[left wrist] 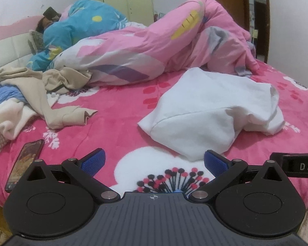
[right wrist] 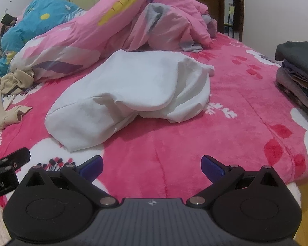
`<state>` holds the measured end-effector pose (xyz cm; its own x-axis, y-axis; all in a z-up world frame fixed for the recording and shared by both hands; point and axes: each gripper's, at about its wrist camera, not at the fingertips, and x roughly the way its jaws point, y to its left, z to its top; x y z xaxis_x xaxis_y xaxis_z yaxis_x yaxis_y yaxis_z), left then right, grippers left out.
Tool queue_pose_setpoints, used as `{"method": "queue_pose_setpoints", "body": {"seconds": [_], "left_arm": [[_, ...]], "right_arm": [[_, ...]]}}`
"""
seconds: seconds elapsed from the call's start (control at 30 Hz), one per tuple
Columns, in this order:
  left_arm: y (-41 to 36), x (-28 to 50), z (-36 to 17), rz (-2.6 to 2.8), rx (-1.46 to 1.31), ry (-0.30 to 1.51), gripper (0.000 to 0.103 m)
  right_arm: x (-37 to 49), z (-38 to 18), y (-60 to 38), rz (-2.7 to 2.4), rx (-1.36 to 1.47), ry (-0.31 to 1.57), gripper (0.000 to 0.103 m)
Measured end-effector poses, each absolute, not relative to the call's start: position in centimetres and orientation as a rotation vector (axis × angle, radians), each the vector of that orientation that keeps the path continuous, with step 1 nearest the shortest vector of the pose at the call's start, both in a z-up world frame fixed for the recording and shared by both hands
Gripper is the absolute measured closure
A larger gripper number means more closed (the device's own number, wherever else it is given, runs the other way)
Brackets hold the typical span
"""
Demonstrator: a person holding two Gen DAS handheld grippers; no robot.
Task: Fold clothes
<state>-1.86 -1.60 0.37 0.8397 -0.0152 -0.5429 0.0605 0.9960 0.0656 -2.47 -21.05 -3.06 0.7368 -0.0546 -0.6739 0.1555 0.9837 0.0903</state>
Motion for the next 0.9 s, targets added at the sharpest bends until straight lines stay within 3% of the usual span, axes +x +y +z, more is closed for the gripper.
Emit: {"method": "queue_pose_setpoints", "body": {"seconds": [0.9], "left_arm": [[-0.2,-1.4,0.0,-0.020,0.045,0.598,0.000]], "right_arm": [[-2.0,-3.1,-20.3,-0.127,0.124,0.746,0.000]]}}
